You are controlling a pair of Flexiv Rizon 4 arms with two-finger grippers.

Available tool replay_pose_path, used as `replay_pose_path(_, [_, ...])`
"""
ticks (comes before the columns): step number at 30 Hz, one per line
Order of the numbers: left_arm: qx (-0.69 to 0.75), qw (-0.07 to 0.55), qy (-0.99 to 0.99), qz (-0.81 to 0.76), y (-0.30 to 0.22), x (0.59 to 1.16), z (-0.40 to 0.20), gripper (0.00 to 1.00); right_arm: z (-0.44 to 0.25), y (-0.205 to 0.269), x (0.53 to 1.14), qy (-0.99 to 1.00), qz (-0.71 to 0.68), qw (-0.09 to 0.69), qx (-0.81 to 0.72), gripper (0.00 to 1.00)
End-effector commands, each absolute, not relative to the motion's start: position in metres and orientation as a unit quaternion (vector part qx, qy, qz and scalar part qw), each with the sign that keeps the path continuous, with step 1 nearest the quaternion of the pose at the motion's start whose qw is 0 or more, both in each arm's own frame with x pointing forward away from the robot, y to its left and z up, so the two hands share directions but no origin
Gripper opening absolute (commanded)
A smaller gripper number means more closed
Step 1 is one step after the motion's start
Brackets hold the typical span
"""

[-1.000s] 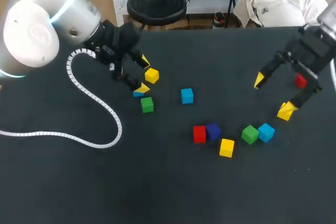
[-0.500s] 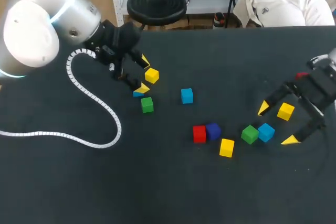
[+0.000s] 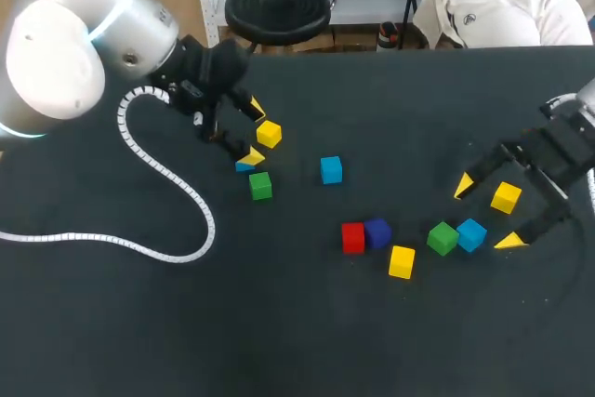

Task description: Place the blue cubes, place green cubes on the blue cubes, place the yellow cubes on the green cubes, then place the red cubes on the yellow cubes, and place purple cube on the red cubes.

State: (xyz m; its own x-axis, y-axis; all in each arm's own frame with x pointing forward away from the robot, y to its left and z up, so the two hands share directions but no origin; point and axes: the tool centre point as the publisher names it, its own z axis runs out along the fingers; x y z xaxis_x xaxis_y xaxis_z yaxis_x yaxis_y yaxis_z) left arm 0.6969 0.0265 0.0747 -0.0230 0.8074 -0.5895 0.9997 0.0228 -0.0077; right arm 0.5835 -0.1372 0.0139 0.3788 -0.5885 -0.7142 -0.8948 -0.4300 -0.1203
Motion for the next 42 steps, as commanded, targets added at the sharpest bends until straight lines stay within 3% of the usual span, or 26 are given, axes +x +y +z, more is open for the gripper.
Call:
replay_pose_path(1, [0.664, 0.221, 0.680, -0.220, 0.028, 0.696, 0.074, 1.00, 0.005, -0.136, 0.595, 0.460, 0.322, 0.249, -0.789, 1.00])
replay_pose_path(8, [0.664, 0.221, 0.680, -0.220, 0.028, 0.696, 0.074, 1.00, -0.003, -0.134, 0.595, 0.460, 0.335, 0.246, -0.785, 0.98])
replay_pose_path(9, [0.664, 0.221, 0.680, -0.220, 0.028, 0.696, 0.074, 1.00, -0.003, -0.134, 0.595, 0.460, 0.337, 0.246, -0.784, 0.87])
replay_pose_path(10, [0.664, 0.221, 0.680, -0.220, 0.028, 0.696, 0.074, 1.00, -0.004, -0.134, 0.595, 0.460, 0.338, 0.246, -0.784, 0.61])
replay_pose_path(12, [0.664, 0.221, 0.680, -0.220, 0.028, 0.696, 0.074, 1.00, -0.006, -0.133, 0.595, 0.459, 0.340, 0.245, -0.783, 0.35])
replay_pose_path(15, [0.664, 0.221, 0.680, -0.220, 0.028, 0.696, 0.074, 1.00, -0.009, -0.132, 0.595, 0.460, 0.344, 0.242, -0.782, 0.20])
replay_pose_path(16, [0.664, 0.221, 0.680, -0.220, 0.028, 0.696, 0.074, 1.00, -0.009, -0.132, 0.595, 0.460, 0.345, 0.242, -0.782, 0.06])
replay_pose_path(17, [0.664, 0.221, 0.680, -0.220, 0.028, 0.696, 0.074, 1.00, -0.010, -0.132, 0.595, 0.459, 0.345, 0.242, -0.782, 0.00])
replay_pose_path(29, [0.664, 0.221, 0.680, -0.220, 0.028, 0.696, 0.074, 1.00, 0.006, -0.128, 0.601, 0.456, 0.326, 0.282, -0.778, 0.00])
replay_pose_path(42, [0.664, 0.221, 0.680, -0.220, 0.028, 0.696, 0.074, 1.00, 0.022, -0.103, 0.633, 0.602, 0.335, 0.319, -0.650, 0.00])
